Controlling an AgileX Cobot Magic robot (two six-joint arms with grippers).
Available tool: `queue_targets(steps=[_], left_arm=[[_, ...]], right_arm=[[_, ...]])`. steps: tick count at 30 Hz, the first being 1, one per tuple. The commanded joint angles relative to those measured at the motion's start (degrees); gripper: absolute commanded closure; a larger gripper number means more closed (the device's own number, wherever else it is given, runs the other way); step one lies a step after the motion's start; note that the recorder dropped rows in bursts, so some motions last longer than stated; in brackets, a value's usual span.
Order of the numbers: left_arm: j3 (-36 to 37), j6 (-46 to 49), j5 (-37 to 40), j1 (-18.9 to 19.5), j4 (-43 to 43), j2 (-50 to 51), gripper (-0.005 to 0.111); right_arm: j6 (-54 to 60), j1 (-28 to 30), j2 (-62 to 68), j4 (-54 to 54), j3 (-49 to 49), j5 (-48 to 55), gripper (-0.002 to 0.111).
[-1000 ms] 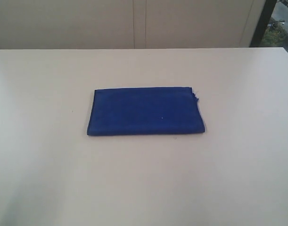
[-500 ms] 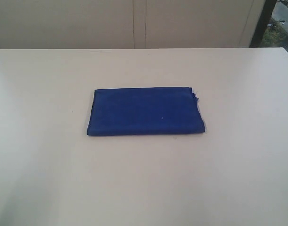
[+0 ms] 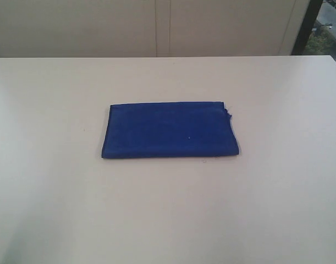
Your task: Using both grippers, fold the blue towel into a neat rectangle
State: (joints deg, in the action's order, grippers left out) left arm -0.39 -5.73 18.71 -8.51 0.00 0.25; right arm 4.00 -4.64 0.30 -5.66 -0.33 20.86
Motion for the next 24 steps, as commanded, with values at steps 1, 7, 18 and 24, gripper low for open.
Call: queue_targets(steps=[1,7,18,24], left_arm=[[0.39,2.32,0.54,-0.17,-0.86,-0.25,0.107],[0.39,3.19,0.54,-0.17,-0.86,-0.25,0.107],[0.39,3.19,0.54,-0.17,-0.86,-0.25,0.107],[0.39,3.19,0.54,-0.17,-0.86,-0.25,0.107]], right_arm=[[-0.15,0.13,-0.3,0.13,0.33,-0.74,0.108],[-0.15,0.13,-0.3,0.13,0.33,-0.74,0.108],[-0.15,0.13,-0.3,0.13,0.33,-0.74,0.108],[-0.15,0.13,-0.3,0.13,0.33,-0.74,0.108]])
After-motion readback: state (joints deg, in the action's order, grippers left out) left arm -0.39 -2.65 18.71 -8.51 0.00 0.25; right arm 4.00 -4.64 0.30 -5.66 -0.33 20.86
